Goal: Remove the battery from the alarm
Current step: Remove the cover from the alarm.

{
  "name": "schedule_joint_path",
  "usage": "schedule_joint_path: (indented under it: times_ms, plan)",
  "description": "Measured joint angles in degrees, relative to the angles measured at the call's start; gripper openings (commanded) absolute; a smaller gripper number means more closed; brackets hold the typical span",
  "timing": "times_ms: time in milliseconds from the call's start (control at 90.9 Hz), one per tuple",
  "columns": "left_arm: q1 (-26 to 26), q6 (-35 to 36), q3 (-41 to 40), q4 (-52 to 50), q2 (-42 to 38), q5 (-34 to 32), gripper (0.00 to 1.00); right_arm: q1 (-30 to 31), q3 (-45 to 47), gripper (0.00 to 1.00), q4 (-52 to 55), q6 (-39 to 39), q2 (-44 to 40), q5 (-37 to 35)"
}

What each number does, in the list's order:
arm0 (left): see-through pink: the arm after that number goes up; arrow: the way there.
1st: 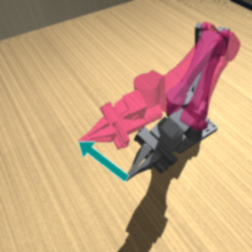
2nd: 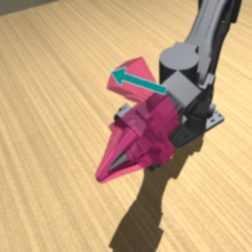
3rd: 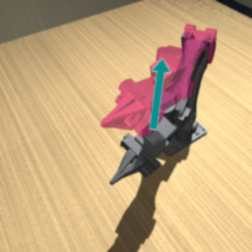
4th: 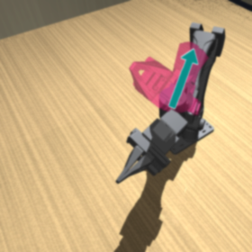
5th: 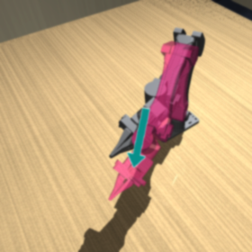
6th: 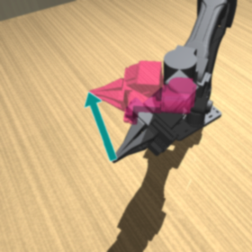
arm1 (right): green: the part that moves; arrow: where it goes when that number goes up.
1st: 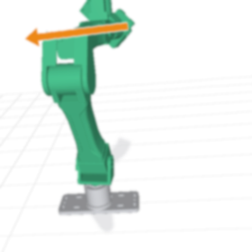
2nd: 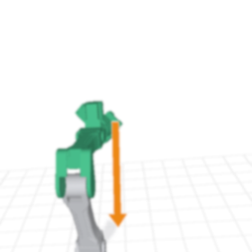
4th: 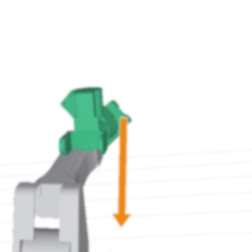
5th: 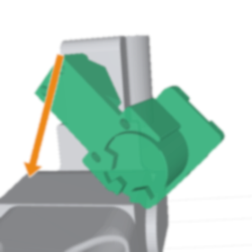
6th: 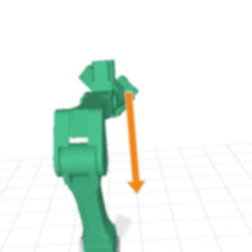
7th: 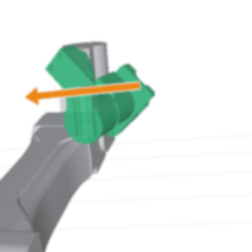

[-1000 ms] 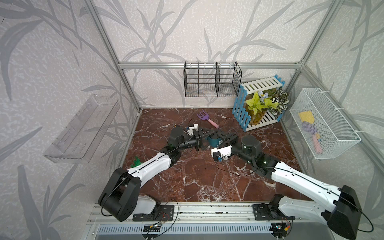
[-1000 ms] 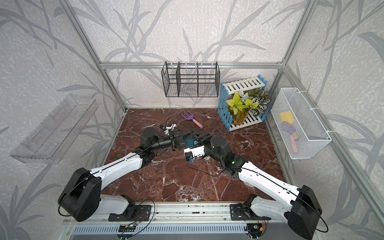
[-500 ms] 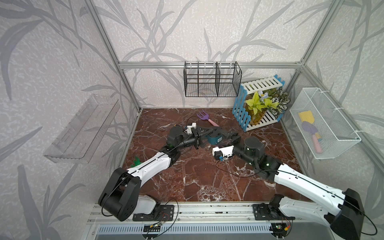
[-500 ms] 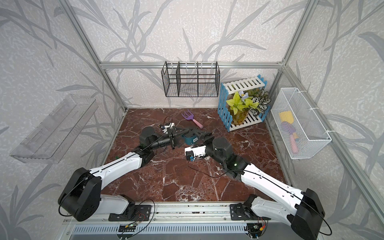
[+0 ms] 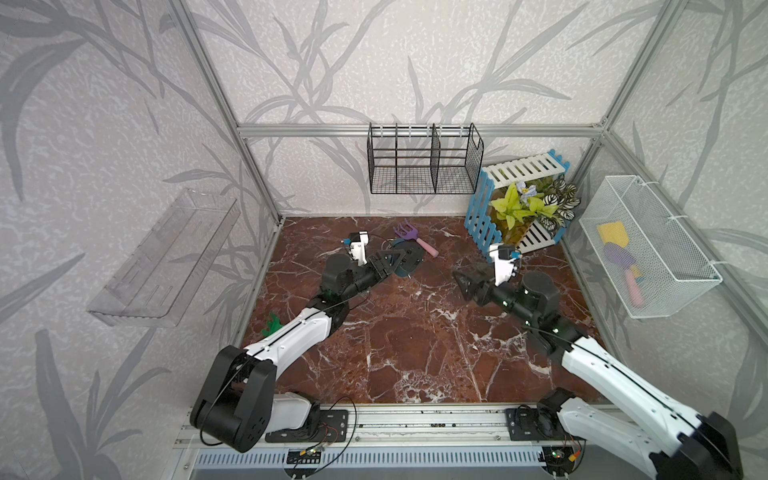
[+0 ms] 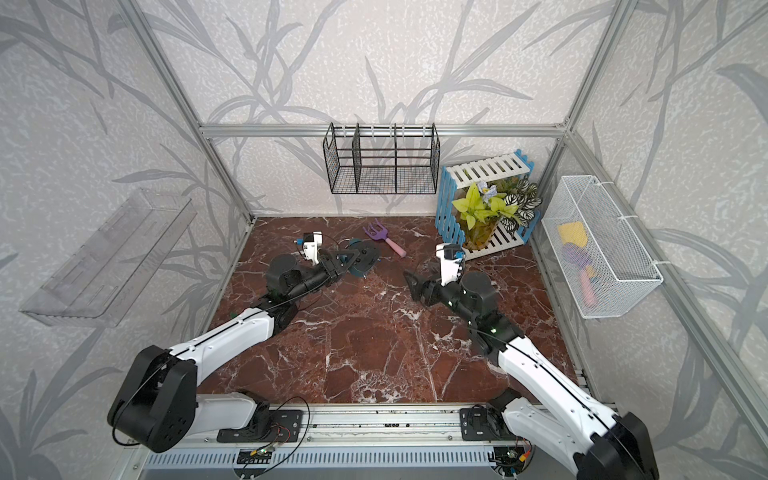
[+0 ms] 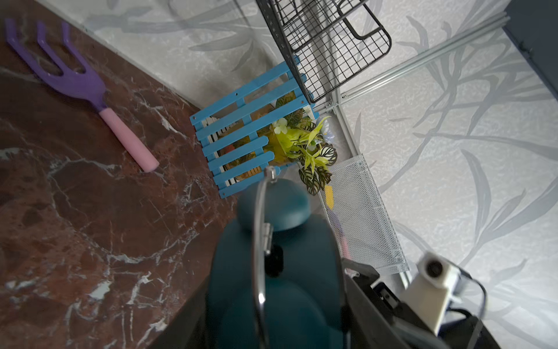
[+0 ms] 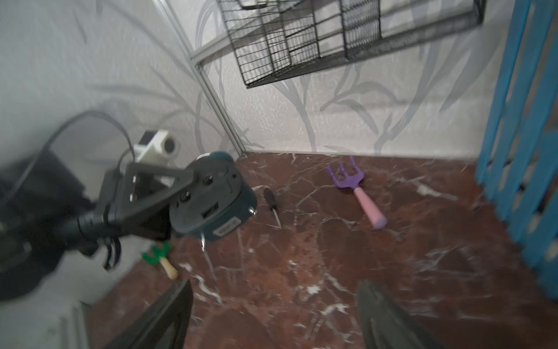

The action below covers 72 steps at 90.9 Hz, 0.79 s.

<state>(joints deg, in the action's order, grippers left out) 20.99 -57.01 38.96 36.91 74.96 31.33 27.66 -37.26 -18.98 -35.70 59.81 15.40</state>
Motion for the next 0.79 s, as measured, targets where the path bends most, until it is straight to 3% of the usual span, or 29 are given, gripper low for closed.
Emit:
schedule_joint_path:
  times_ms: [132,231,440,792]
  plan:
    - [0.6,4.9,-2.4,2.0,-1.6,-1.4,0.23,-0.3,-2.4,0.79,-3.2,-24.4,10.2,8.9]
    - [1.4,6.2,-4.2,4.0,-1.9,-3.1,0.23,0.9,-6.4,0.78,0.9,-31.8,13.2,12.0]
    - [4.5,6.5,-6.6,5.9,-1.9,-6.3,0.23,2.8,-10.2,0.72,4.0,-36.1,15.4,14.3]
    - [6.6,6.5,-6.8,7.7,-1.4,-9.2,0.23,4.1,-11.5,0.58,9.0,-35.8,19.6,15.1]
